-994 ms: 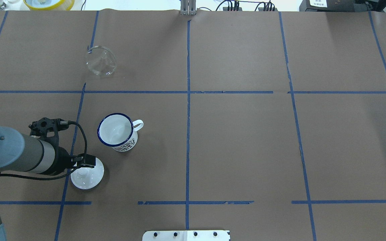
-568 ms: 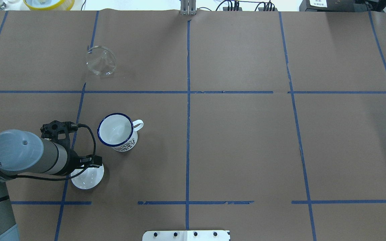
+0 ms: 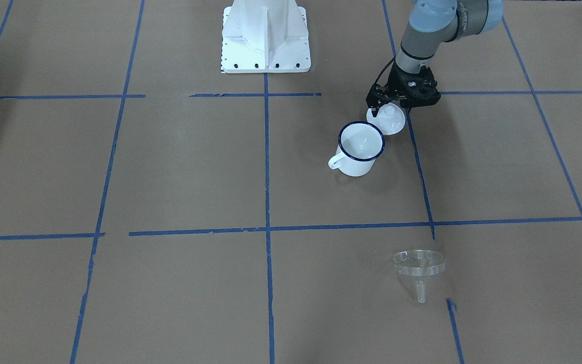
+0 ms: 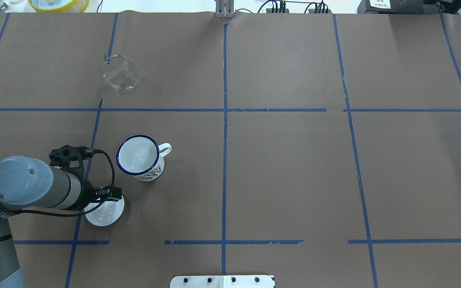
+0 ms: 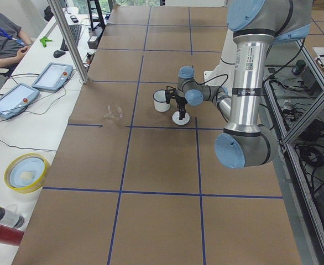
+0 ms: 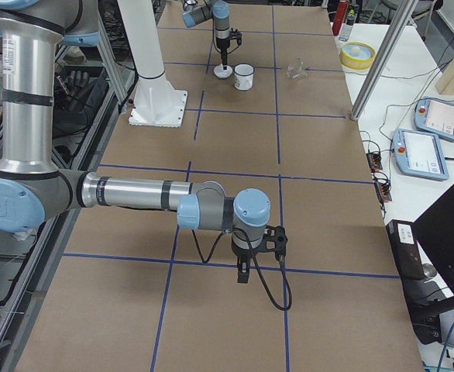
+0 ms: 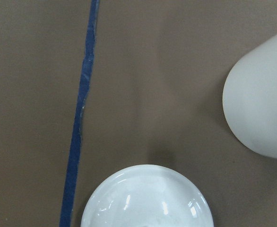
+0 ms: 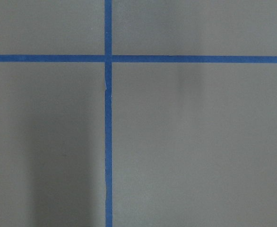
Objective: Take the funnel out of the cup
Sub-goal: 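Grasp the white lid with the left gripper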
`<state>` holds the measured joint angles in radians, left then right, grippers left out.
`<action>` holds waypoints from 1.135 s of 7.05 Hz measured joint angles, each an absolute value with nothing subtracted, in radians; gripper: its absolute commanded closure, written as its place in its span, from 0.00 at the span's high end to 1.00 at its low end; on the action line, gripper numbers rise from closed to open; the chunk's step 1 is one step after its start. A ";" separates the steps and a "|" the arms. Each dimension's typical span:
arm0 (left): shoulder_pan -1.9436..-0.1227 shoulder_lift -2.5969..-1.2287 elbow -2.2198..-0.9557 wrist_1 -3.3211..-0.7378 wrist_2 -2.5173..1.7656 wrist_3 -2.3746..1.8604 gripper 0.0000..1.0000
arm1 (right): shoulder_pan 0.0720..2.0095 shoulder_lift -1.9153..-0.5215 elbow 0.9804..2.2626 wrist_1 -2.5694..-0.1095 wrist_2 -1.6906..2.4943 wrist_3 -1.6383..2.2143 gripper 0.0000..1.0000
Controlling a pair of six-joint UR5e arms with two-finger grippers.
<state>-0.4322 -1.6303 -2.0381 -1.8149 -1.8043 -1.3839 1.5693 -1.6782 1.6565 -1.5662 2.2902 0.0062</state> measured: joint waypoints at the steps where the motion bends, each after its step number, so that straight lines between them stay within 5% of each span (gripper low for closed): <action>1: -0.431 -1.630 -2.037 -1.821 -1.805 -1.384 0.98 | 1.569 -1.678 1.657 -1.566 2.290 0.006 1.00; 2: -0.429 -1.630 -2.033 -1.830 -1.805 -1.384 0.85 | 1.569 -1.678 1.657 -1.566 2.290 0.006 1.00; 4: -0.427 -1.629 -2.027 -1.837 -1.805 -1.384 0.31 | 1.569 -1.678 1.657 -1.566 2.290 0.006 1.00; 8: -0.427 -1.624 -2.036 -1.834 -1.807 -1.384 0.00 | 1.569 -1.678 1.657 -1.566 2.290 0.006 1.00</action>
